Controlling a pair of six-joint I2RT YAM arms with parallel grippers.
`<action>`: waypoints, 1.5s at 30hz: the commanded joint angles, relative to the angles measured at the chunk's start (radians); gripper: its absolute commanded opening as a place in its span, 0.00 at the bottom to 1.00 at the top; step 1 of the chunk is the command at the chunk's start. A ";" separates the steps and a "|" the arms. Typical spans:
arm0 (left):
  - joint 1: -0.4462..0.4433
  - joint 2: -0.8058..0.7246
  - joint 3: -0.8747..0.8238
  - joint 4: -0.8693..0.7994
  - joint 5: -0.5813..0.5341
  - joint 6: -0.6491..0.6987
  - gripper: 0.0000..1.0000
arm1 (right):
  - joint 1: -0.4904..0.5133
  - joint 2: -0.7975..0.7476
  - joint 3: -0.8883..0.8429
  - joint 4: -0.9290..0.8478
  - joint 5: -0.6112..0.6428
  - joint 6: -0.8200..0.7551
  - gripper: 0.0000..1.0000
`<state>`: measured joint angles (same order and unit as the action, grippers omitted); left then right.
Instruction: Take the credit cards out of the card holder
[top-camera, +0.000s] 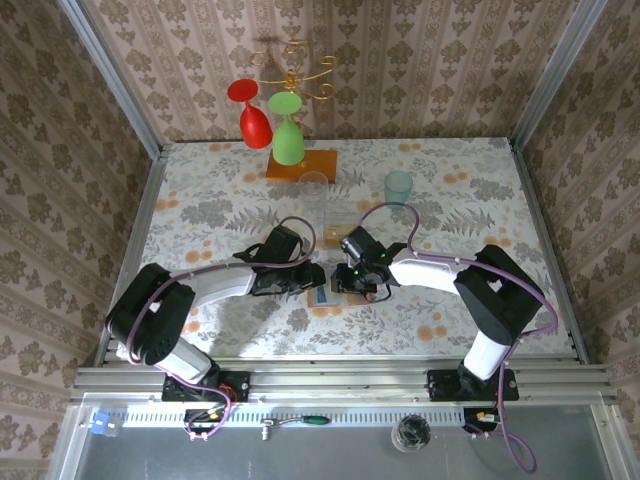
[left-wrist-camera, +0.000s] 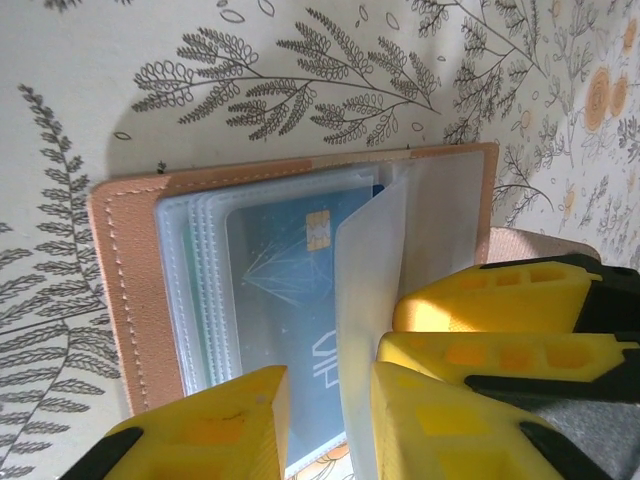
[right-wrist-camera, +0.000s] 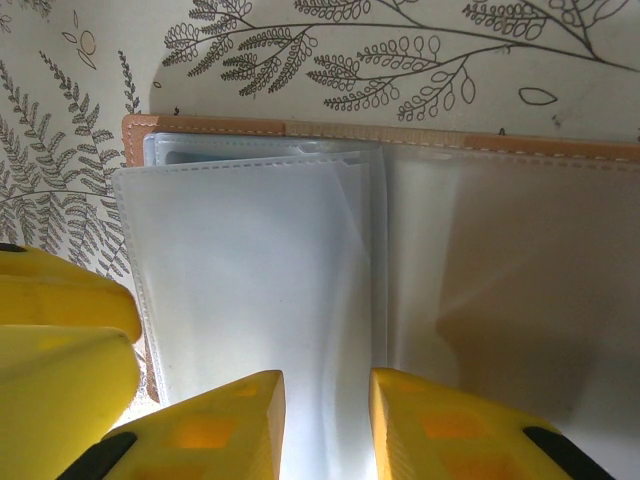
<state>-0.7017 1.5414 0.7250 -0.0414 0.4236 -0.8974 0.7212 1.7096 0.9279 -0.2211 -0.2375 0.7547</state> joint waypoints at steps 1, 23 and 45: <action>-0.006 0.017 0.025 0.025 0.018 -0.016 0.26 | 0.005 -0.002 -0.007 -0.009 0.015 -0.012 0.28; -0.025 0.062 0.031 0.093 0.047 -0.060 0.21 | 0.004 -0.044 -0.026 -0.025 0.029 -0.018 0.28; -0.122 0.133 0.189 0.020 -0.014 -0.085 0.28 | -0.117 -0.276 -0.138 -0.107 0.029 -0.100 0.28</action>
<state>-0.8085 1.6562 0.8772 0.0074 0.4332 -0.9607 0.6178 1.4796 0.8112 -0.2928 -0.2020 0.6815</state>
